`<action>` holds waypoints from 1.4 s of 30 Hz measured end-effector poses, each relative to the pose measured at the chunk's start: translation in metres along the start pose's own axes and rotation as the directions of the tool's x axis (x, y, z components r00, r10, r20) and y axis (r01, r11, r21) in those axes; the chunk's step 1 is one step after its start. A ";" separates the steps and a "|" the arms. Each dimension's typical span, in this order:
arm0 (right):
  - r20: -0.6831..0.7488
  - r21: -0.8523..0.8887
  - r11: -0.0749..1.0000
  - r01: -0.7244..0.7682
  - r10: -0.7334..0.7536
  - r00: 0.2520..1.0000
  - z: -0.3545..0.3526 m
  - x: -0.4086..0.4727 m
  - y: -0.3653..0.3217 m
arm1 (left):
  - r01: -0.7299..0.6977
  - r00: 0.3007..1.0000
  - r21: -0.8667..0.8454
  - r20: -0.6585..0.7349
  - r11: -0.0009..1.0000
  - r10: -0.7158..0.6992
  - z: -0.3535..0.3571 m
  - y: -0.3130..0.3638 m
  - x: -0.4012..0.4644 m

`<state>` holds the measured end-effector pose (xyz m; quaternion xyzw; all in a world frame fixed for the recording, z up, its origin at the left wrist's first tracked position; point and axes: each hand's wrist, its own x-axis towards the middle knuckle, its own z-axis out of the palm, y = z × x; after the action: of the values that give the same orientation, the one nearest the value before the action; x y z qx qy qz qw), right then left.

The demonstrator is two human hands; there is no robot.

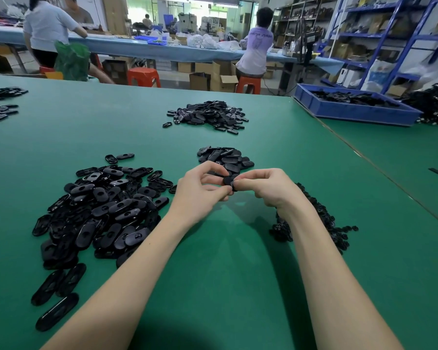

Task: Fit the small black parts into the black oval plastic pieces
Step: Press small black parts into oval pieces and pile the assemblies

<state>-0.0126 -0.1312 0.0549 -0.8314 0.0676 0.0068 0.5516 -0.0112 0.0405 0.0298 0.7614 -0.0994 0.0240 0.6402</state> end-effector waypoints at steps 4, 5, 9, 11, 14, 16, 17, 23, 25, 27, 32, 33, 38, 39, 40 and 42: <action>-0.033 -0.025 1.000 -0.002 0.001 0.999 0.002 0.000 -0.001 | 0.019 1.000 -0.050 0.008 0.999 -0.018 0.001 -0.001 0.001; -0.047 -0.041 0.999 -0.002 0.000 0.999 0.003 0.000 -0.001 | 0.025 1.000 -0.075 0.012 0.997 -0.024 0.001 -0.002 0.001; -0.068 -0.035 0.999 0.004 -0.007 0.998 0.003 0.001 -0.001 | 0.046 0.998 -0.196 0.039 0.980 -0.039 -0.001 -0.002 0.001; -0.056 -0.022 1.000 0.002 -0.003 0.998 0.003 0.000 0.000 | 0.068 0.996 -0.241 0.066 0.968 -0.054 -0.002 -0.001 0.002; -0.014 0.026 0.999 -0.018 0.018 1.000 0.001 -0.002 0.003 | 0.113 0.991 -0.244 0.093 0.963 -0.092 -0.003 -0.001 0.003; 0.025 0.049 0.998 -0.051 0.049 0.998 0.000 -0.004 0.004 | 0.156 0.986 -0.271 0.108 0.950 -0.131 -0.005 -0.001 0.005; 0.046 0.056 0.997 -0.061 0.059 0.997 0.000 -0.004 0.005 | 0.180 0.981 -0.297 0.120 0.938 -0.151 -0.005 -0.001 0.006; 0.100 0.044 0.999 0.011 -0.015 0.995 0.001 -0.001 0.005 | 0.260 0.965 -0.401 0.142 0.879 -0.220 -0.005 -0.003 0.007; 0.108 0.025 0.999 0.036 -0.039 0.993 0.001 0.000 0.005 | 0.258 0.965 -0.401 0.139 0.879 -0.220 -0.006 -0.003 0.008; 0.109 0.025 0.998 0.055 -0.058 0.992 0.001 0.001 0.006 | 0.260 0.965 -0.403 0.132 0.877 -0.226 -0.006 -0.003 0.008; 0.043 0.011 0.995 0.102 -0.102 0.994 0.007 0.005 0.007 | 0.259 0.966 -0.354 0.119 0.899 -0.231 -0.005 -0.004 0.006; 0.039 0.009 0.994 0.111 -0.112 0.993 0.008 0.006 0.008 | 0.257 0.966 -0.335 0.115 0.906 -0.231 -0.005 -0.004 0.006; 0.037 0.003 0.992 0.127 -0.127 0.991 0.011 0.007 0.011 | 0.243 0.970 -0.277 0.091 0.930 -0.226 -0.005 -0.006 0.006; 0.038 0.004 0.992 0.125 -0.125 0.991 0.011 0.007 0.012 | 0.239 0.971 -0.272 0.085 0.932 -0.224 -0.005 -0.006 0.006; 0.040 0.000 0.992 0.126 -0.126 0.991 0.011 0.007 0.012 | 0.236 0.972 -0.265 0.079 0.935 -0.223 -0.005 -0.006 0.007; 0.043 -0.017 0.990 0.137 -0.137 0.990 0.012 0.007 0.013 | 0.234 0.972 -0.250 0.065 0.939 -0.225 -0.004 -0.007 0.007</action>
<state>-0.0066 -0.1262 0.0378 -0.8392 -0.0012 -0.0131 0.5436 -0.0028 0.0451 0.0250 0.6791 -0.0235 -0.0775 0.7296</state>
